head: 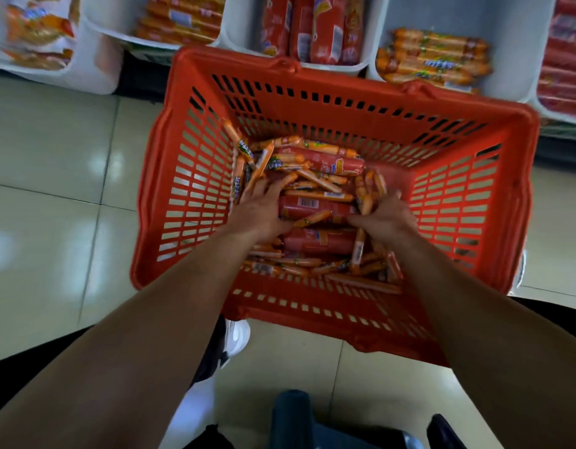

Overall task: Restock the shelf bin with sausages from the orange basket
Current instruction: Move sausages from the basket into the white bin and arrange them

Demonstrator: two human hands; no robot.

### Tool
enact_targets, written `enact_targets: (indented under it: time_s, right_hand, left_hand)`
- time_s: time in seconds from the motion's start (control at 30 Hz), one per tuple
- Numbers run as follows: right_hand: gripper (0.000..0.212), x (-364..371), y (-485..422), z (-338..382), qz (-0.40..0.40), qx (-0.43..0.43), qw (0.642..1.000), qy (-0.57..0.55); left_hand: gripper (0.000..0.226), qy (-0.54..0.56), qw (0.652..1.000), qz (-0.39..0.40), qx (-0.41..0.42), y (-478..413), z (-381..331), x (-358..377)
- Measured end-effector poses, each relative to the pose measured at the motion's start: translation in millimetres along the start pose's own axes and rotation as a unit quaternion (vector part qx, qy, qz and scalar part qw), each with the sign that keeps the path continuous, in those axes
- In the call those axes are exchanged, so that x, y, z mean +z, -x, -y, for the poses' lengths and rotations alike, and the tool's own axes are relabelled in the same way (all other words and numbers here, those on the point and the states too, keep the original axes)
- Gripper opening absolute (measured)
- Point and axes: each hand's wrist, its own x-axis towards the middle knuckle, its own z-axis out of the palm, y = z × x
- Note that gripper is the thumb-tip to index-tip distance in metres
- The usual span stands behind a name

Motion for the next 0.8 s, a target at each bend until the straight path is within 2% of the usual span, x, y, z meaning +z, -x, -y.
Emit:
enact_targets:
  time_s: [0.13,0.27,0.37,0.5,0.63,0.8]
  right_hand:
    - [0.113,5,5,1,0.005,-0.056,0.998,0.028]
    - [0.107,-1,5,-1,0.031,-0.055,0.998,0.008]
    - [0.117,0,8,1,0.04,-0.037,0.998,0.013]
    - [0.105,-2,9,0,0.049,-0.051,0.997,0.034]
    - [0.092,1,12,-8,0.054,-0.04,0.998,-0.016]
    - [0.085,6,19,-10,0.066,-0.051,0.996,-0.024]
  left_hand:
    - [0.106,0.018,1.0,0.024,0.0,-12,-2,-1]
    - [0.107,-0.064,0.998,0.004,-0.017,-17,-9,-6]
    - [0.09,-0.083,0.996,-0.004,-0.014,-22,-15,-9]
    - [0.075,-0.082,0.996,0.03,-0.015,-24,-26,-2]
    - [0.038,-0.049,0.997,-0.052,0.035,-13,-19,8]
    - [0.029,-0.016,0.996,-0.037,0.081,-4,-28,11]
